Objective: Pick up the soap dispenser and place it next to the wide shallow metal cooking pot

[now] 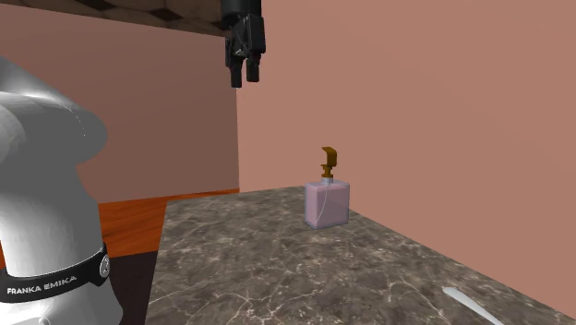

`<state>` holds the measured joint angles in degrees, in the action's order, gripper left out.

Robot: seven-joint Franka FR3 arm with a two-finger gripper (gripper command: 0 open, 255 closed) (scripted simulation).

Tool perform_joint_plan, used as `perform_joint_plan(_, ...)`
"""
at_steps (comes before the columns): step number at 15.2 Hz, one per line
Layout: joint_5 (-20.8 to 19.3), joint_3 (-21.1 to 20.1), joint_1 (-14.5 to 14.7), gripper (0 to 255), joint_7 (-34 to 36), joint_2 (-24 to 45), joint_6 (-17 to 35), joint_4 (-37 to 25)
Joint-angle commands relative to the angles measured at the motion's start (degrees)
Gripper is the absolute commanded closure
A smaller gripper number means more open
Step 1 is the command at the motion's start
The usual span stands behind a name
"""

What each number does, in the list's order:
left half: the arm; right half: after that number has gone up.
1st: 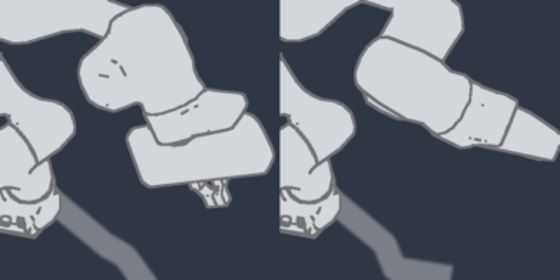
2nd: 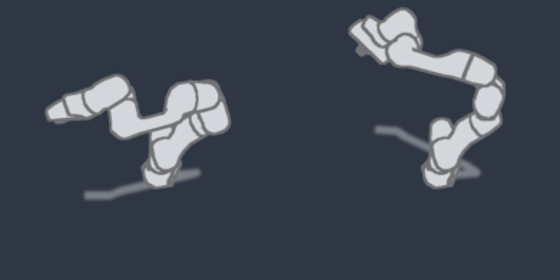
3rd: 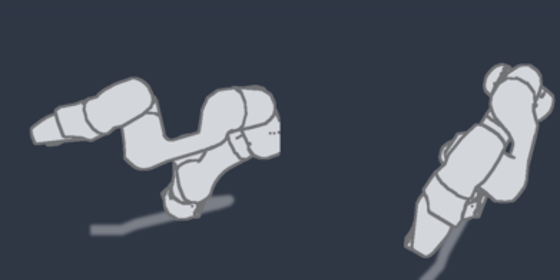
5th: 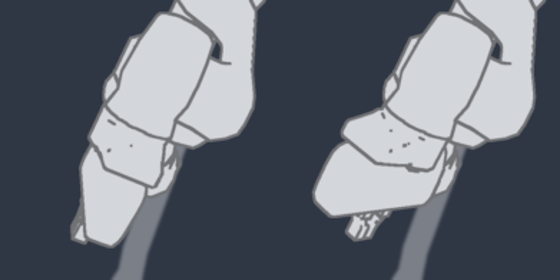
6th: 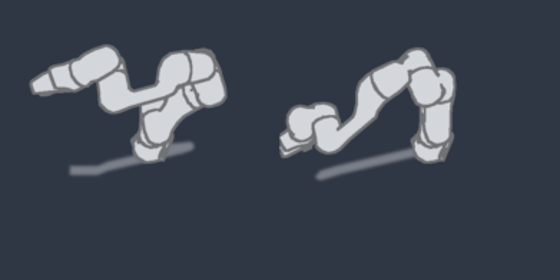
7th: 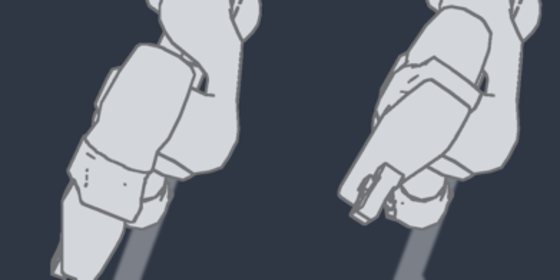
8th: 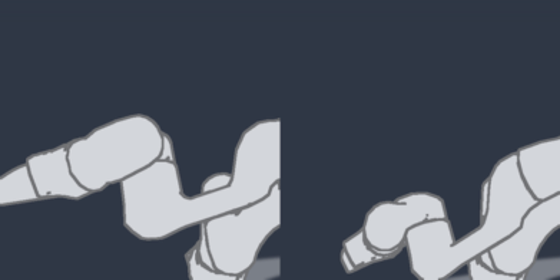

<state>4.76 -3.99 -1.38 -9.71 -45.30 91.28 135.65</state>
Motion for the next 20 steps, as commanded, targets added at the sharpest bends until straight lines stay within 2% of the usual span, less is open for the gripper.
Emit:
perform_joint_plan(1, 0.00, 0.00, 0.00, 0, 0.00, 0.00, 0.00, 0.00)
perform_joint_plan(11, 3.13, -6.39, 0.59, 0, 5.85, 10.58, 24.36, 8.12)
perform_joint_plan(16, 3.13, -9.79, 0.21, 0, 9.27, 19.50, 36.51, 8.53)
perform_joint_plan(20, 1.44, -12.56, -0.71, 0, 12.86, 27.89, 45.59, 7.07)
